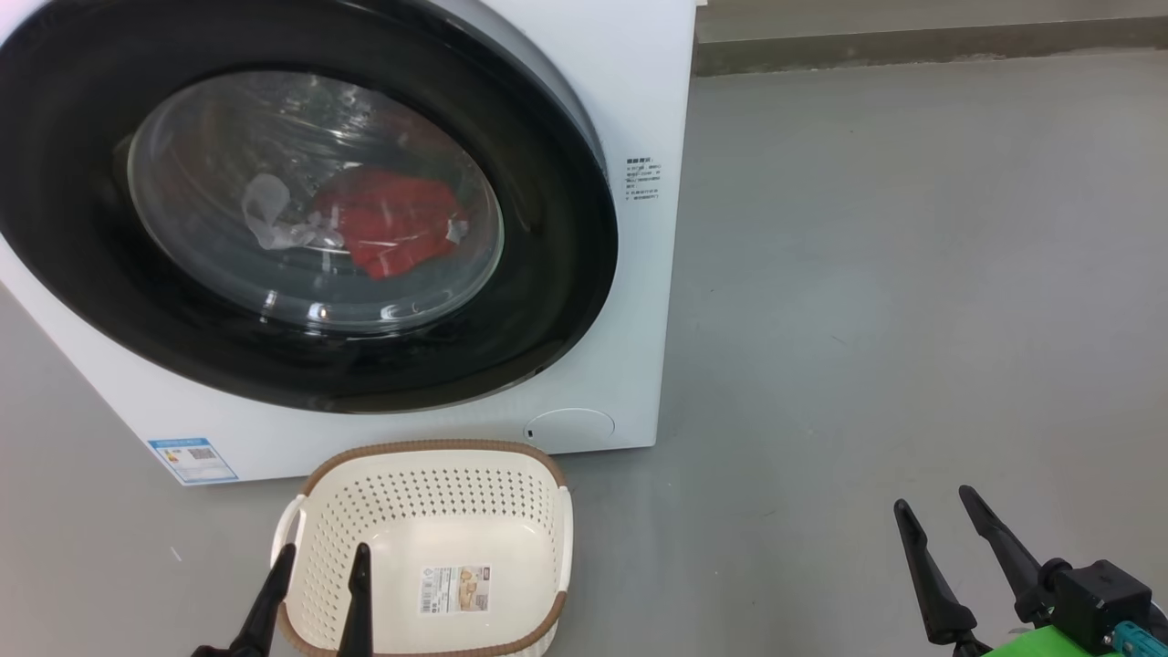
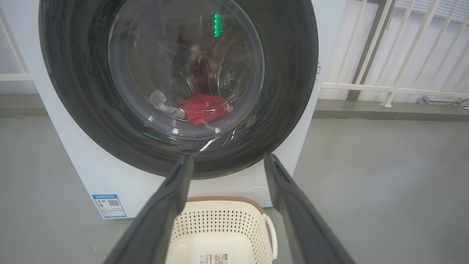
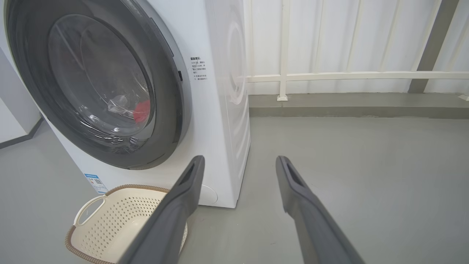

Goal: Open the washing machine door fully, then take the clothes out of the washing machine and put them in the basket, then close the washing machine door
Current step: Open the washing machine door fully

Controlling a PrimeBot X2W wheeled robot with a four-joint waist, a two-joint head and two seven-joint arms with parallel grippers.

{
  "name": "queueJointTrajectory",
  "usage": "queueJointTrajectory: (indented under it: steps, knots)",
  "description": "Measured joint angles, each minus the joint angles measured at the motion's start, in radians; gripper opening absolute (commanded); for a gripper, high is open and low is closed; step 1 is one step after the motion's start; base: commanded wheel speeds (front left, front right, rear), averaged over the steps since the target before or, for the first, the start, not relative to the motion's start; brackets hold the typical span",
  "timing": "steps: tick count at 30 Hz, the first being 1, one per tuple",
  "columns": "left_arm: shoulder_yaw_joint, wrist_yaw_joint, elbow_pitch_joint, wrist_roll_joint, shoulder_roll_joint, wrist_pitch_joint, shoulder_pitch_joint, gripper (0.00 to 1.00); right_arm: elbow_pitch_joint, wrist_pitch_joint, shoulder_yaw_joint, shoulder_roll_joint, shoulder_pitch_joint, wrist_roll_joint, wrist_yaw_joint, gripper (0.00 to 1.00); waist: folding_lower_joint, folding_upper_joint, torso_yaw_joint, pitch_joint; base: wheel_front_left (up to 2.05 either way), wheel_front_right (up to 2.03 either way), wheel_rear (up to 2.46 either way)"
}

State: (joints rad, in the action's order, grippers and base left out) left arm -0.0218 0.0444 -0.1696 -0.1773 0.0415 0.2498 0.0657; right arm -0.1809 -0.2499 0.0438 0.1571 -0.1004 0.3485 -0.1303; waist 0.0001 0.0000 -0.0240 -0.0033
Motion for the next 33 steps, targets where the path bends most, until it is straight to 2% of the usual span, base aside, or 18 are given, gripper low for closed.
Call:
queueJointTrajectory:
  steps: [6, 7, 9, 17, 28, 33]
  knots:
    - [-0.001, 0.0, -0.001, 0.0, 0.0, 0.0, 0.0, 1.0, 0.007, 0.0, 0.0, -0.002, 0.0, 0.006, 0.0, 1.0, 0.0, 0.0, 0.004, 0.0, 0.0, 0.0, 0.0]
    - [-0.002, 0.0, -0.001, 0.0, 0.0, 0.0, 0.0, 1.0, 0.011, 0.0, 0.0, -0.003, 0.0, 0.016, 0.0, 0.85, 0.0, 0.0, 0.005, 0.001, 0.0, 0.0, 0.0]
    - [-0.007, 0.0, -0.001, -0.004, 0.0, 0.0, 0.0, 1.0, 0.017, 0.0, 0.006, -0.003, 0.0, 0.032, 0.0, 0.0, 0.0, 0.0, 0.009, 0.002, 0.0, 0.0, 0.0]
    - [-0.025, 0.0, 0.001, -0.015, 0.0, 0.0, -0.001, 1.0, 0.027, -0.001, 0.041, -0.002, 0.04, 0.102, 0.0, 0.0, 0.0, 0.0, 0.022, 0.015, 0.0, 0.0, 0.0]
    - [-0.074, 0.001, 0.012, -0.016, 0.001, 0.0, -0.047, 1.0, 0.024, -0.003, 0.105, 0.004, 0.319, 0.191, 0.0, 0.0, 0.0, 0.0, 0.063, 0.082, 0.0, 0.0, 0.0]
    - [-0.09, 0.001, 0.018, -0.017, 0.001, 0.0, -0.08, 1.0, 0.003, -0.006, 0.117, 0.033, 0.436, 0.222, 0.0, 0.0, 0.0, 0.0, 0.093, 0.116, 0.0, 0.0, 0.0]
